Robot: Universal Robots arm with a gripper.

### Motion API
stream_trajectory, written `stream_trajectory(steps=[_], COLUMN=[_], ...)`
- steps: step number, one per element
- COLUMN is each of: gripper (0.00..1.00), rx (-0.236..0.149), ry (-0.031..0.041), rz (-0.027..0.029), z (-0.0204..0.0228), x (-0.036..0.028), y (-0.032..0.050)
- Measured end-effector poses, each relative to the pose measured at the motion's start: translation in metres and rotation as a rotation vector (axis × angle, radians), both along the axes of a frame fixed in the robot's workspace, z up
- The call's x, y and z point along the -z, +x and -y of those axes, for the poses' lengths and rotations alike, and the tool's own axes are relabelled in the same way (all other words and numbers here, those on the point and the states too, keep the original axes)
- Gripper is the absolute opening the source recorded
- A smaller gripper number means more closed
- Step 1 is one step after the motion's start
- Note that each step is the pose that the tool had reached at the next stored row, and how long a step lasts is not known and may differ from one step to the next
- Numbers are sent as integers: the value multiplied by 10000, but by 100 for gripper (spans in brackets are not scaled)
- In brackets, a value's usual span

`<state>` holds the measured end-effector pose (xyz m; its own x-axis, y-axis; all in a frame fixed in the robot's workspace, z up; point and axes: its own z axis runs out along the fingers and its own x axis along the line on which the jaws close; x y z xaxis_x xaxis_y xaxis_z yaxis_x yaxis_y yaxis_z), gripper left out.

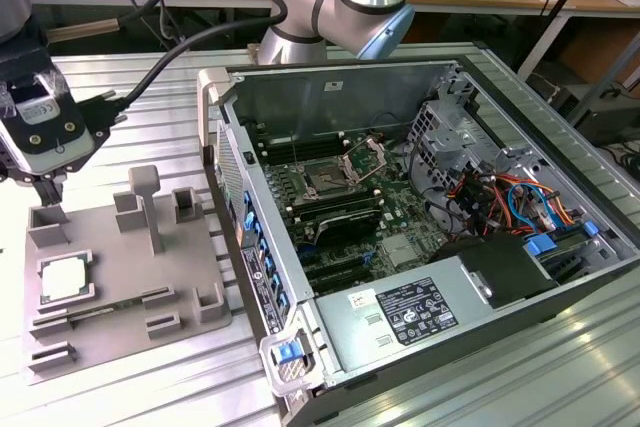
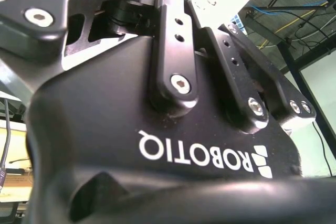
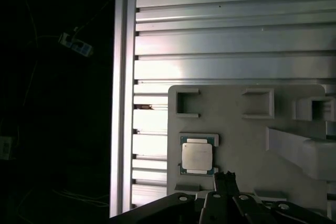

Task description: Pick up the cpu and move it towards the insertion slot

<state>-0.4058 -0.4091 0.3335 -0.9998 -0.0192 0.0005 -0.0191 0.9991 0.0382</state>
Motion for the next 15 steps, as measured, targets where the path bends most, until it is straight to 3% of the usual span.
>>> stream_trajectory(steps=[15], gripper=[11], rx=[0], ry=[0], rz=[-1], z=[0], x=[50], y=[0])
